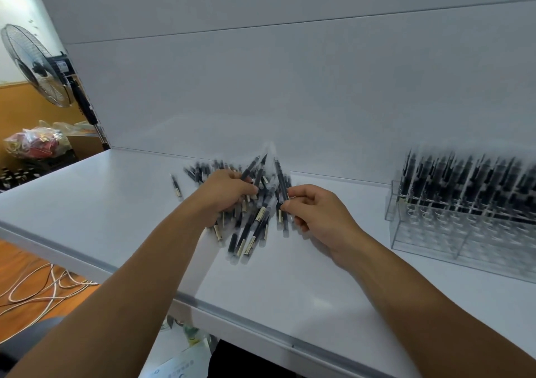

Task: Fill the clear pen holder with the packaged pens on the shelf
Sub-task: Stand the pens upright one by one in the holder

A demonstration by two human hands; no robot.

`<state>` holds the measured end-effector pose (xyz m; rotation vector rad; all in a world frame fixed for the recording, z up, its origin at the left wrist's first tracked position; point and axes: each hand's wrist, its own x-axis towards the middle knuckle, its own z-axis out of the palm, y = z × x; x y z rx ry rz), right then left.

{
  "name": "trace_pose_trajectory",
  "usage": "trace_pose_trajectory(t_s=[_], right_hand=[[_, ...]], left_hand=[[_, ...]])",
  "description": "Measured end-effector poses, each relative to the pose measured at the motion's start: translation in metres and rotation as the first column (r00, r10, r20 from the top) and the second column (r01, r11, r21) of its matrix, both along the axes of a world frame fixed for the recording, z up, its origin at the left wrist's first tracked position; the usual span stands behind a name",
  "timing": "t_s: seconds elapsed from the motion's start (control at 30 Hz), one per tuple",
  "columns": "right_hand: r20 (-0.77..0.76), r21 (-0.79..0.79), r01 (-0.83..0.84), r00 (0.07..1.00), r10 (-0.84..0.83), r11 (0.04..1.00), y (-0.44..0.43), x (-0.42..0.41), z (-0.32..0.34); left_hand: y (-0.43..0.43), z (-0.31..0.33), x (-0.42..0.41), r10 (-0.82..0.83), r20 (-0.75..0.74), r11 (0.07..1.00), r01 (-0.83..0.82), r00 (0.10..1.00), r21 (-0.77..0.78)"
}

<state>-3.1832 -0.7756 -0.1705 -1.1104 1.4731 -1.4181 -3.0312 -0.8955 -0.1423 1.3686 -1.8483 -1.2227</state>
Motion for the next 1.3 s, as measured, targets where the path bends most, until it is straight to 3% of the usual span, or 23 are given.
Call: trace_pose_trajectory(t_s=[0.23, 0.5, 0.7, 0.97, 1.1, 1.3], right_hand=[[-0.113, -0.094, 0.038, 0.992, -0.049, 0.995, 0.014, -0.002, 0.017], [-0.319, -0.166, 0.126, 0.932, -0.174, 0.978, 0.058, -0.053, 0.055], [-0.442, -0.232, 0.293, 0.818, -0.369, 0.928, 0.106, -0.119, 0.062], [-0.394, -0.304, 0.464, 0.734, -0.553, 0.832, 0.137, -0.179, 0.059], [-0.461, -0.309, 0.482, 0.678, -0.573, 0.819, 0.131, -0.188, 0.060], [-0.482, -0.314, 0.495, 0.652, -0.585, 0.810, 0.123, -0.185, 0.043]], left_hand=[[0.029, 0.006, -0.012, -0.067, -0.226, 0.995, 0.082, 0.972, 0.057], [0.071, 0.007, -0.066, -0.224, -0.428, 0.974, 0.210, 0.876, -0.079], [0.101, 0.008, -0.114, -0.344, -0.493, 0.938, 0.313, 0.799, -0.148], [0.115, 0.007, -0.169, -0.482, -0.463, 0.869, 0.339, 0.744, -0.361], [0.115, -0.002, -0.178, -0.511, -0.478, 0.847, 0.325, 0.714, -0.420], [0.112, -0.016, -0.172, -0.510, -0.535, 0.857, 0.343, 0.674, -0.385]])
